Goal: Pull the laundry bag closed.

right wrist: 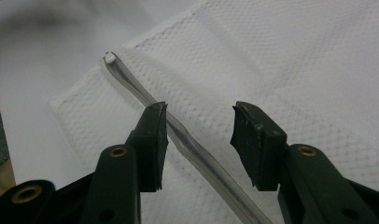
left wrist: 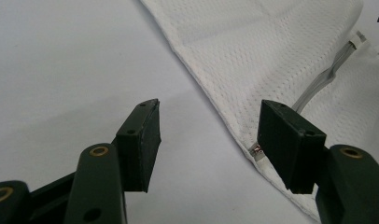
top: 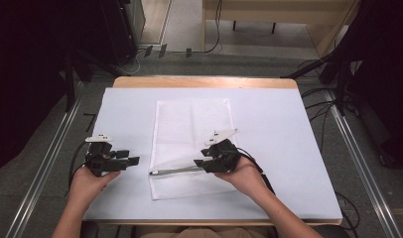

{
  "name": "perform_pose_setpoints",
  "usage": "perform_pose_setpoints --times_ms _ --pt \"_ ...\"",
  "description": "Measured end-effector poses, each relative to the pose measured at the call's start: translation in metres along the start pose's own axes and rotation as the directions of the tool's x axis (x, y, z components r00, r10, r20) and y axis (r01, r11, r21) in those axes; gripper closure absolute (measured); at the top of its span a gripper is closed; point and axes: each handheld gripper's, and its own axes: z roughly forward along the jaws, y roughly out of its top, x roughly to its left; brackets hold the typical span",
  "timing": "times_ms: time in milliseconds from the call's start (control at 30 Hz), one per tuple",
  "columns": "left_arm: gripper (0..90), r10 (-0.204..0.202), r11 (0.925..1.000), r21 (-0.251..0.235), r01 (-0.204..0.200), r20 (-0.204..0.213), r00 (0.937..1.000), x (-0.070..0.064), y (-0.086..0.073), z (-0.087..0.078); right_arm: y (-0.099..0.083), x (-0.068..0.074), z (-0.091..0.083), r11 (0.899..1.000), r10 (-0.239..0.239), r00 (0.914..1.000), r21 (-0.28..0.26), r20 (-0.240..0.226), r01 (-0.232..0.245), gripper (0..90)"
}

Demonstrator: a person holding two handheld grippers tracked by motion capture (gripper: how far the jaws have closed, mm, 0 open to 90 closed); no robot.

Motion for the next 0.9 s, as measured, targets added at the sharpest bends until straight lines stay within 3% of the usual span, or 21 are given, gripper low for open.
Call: perform_pose_setpoints --times_ms 733,900 --pt "40.0 -0.004 0.9999 -0.012 0.004 0.004 1.0000 0.003 -0.001 -0.001 0.021 0.037 0.054 0.998 -0.049 0.9923 0.044 -0.114 0.054 66.9" --pt "40.0 -0.004 0.9999 -0.012 0.005 0.003 1.0000 0.003 -0.001 -0.001 0.022 0.040 0.061 0.998 -0.039 0.9911 0.049 -0.127 0.046 68.0"
